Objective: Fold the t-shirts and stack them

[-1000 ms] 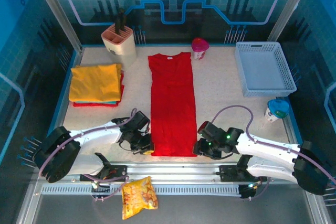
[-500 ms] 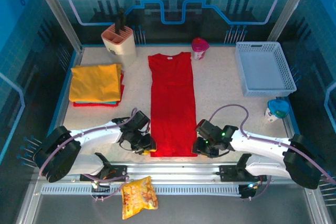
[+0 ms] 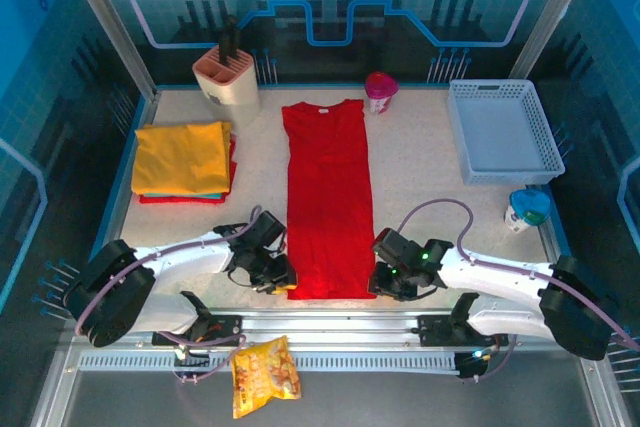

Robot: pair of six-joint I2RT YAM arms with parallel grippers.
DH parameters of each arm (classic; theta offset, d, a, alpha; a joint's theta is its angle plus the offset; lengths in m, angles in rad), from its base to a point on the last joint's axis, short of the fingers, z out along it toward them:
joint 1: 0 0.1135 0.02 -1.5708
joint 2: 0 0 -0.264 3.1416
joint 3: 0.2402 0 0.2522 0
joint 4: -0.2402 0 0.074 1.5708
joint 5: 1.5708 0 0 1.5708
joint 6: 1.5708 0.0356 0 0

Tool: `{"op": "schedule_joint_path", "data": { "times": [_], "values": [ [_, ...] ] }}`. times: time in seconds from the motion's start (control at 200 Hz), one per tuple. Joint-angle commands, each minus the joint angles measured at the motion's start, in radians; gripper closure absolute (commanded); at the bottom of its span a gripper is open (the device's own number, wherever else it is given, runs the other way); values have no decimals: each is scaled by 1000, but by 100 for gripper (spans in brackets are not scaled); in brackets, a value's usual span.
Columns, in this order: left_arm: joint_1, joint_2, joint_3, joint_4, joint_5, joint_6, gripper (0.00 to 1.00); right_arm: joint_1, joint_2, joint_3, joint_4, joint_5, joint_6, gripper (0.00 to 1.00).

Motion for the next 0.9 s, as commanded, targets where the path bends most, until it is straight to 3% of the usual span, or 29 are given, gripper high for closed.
{"op": "schedule_joint_path", "data": {
  "times": [0.0, 0.375, 0.895],
  "values": [
    [-9, 9, 8, -1, 7, 2, 79, 31, 11, 5, 140, -41, 10, 66],
    [-9, 3, 5, 7, 3, -3, 84, 53, -5, 23, 85, -8, 15, 62],
    [-11, 7, 5, 21, 6, -6, 86, 74, -15, 19, 90, 5, 41, 66]
  ]
}}
